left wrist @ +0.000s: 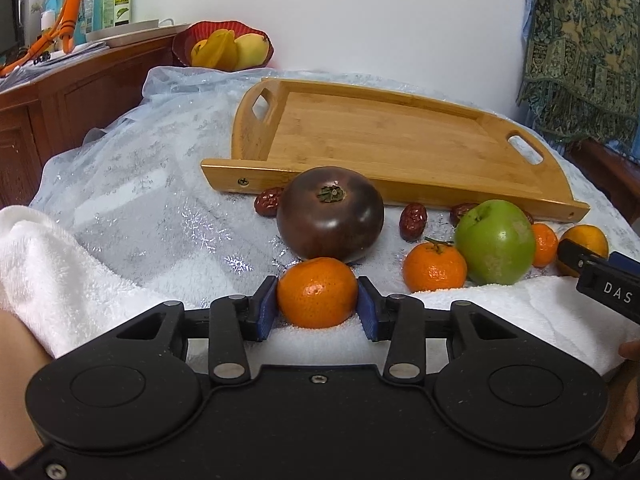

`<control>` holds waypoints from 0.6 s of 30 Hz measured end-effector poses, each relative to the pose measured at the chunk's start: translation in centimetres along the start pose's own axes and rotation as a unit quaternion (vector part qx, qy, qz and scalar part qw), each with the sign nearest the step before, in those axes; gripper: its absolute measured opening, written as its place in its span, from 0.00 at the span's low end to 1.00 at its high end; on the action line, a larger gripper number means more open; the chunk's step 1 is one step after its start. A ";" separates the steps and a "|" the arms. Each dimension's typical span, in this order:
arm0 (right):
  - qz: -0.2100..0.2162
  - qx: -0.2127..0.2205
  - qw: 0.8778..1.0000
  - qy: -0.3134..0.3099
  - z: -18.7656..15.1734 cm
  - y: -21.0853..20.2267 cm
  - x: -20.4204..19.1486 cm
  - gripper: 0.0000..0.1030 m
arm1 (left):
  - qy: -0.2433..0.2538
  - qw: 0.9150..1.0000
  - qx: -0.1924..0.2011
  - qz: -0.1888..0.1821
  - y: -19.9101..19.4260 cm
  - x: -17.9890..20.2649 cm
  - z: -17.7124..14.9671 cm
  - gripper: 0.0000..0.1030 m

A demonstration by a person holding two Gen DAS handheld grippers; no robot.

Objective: Organize fruits
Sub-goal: 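Grasp the small tangerine with the left tool while the right tool grasps the large orange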

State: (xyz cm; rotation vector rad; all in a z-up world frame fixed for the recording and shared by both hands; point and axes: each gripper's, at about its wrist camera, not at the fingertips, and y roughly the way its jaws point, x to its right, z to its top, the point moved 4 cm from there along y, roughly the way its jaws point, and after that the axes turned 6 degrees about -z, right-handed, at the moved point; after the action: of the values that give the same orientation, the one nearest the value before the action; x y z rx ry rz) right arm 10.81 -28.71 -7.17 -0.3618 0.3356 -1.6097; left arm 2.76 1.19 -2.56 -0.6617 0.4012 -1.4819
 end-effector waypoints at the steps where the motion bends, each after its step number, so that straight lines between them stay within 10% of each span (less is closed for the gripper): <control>1: -0.001 -0.002 1.000 0.002 0.0 0.1 0.1 0.92 | 0.003 1.000 0.001 0.002 0.1 0.1 0.0 0.39; 12: 0.007 -0.011 1.000 0.027 -0.2 0.4 0.8 0.95 | 0.010 1.000 0.010 0.006 -0.1 0.3 -0.2 0.37; 18: 0.012 0.013 1.000 0.019 -0.3 -0.6 0.4 0.75 | 0.010 1.000 0.012 0.004 -0.4 0.3 -0.2 0.37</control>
State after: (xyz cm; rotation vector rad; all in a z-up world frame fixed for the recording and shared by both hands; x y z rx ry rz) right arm 10.14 -29.02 -7.15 -0.3066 0.3470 -1.5984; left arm 2.33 0.89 -2.42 -0.6267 0.4007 -1.4841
